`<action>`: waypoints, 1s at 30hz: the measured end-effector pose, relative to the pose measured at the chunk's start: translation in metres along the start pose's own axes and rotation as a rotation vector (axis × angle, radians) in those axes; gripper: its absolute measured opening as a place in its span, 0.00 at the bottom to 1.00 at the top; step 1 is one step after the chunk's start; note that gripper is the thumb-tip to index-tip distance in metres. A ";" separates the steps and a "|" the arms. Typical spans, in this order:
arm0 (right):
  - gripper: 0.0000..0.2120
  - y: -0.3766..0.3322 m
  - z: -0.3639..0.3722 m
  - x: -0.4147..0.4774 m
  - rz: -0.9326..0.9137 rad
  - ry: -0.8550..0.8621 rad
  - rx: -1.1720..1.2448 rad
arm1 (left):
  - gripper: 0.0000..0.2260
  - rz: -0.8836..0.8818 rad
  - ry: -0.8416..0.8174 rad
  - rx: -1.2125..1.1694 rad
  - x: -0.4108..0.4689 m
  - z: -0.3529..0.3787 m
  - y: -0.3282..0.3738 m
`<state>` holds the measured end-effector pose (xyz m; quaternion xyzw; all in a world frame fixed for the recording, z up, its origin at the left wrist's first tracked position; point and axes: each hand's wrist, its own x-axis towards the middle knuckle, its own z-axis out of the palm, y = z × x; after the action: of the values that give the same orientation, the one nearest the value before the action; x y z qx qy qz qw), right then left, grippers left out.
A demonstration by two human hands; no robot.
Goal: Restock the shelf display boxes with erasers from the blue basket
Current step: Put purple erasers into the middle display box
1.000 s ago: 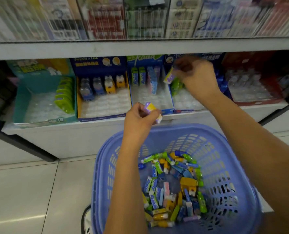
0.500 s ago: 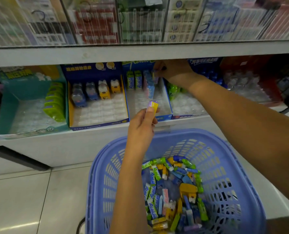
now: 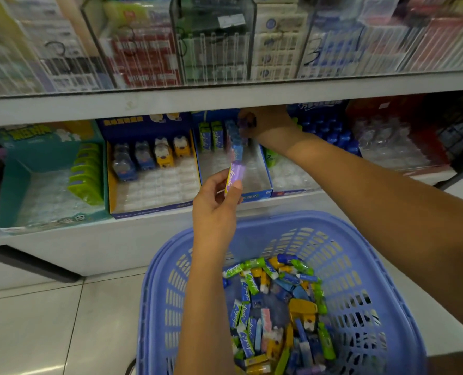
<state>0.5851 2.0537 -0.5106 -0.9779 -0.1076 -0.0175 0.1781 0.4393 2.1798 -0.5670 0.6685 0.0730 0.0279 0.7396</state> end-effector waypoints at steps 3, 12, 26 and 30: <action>0.08 -0.011 -0.007 -0.037 -0.011 0.149 0.214 | 0.09 0.050 0.073 0.021 -0.002 0.002 0.003; 0.10 -0.026 -0.019 -0.107 0.102 -0.112 0.758 | 0.10 0.175 0.126 0.019 -0.007 0.008 0.010; 0.08 0.016 0.000 -0.022 0.048 0.203 0.291 | 0.20 0.241 -0.130 0.897 -0.002 0.012 -0.008; 0.09 0.019 0.003 -0.010 -0.009 0.055 0.180 | 0.20 0.229 -0.162 0.892 0.001 0.008 -0.007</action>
<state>0.5795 2.0359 -0.5207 -0.9567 -0.1080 -0.0357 0.2681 0.4411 2.1716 -0.5735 0.9250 -0.0544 0.0229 0.3755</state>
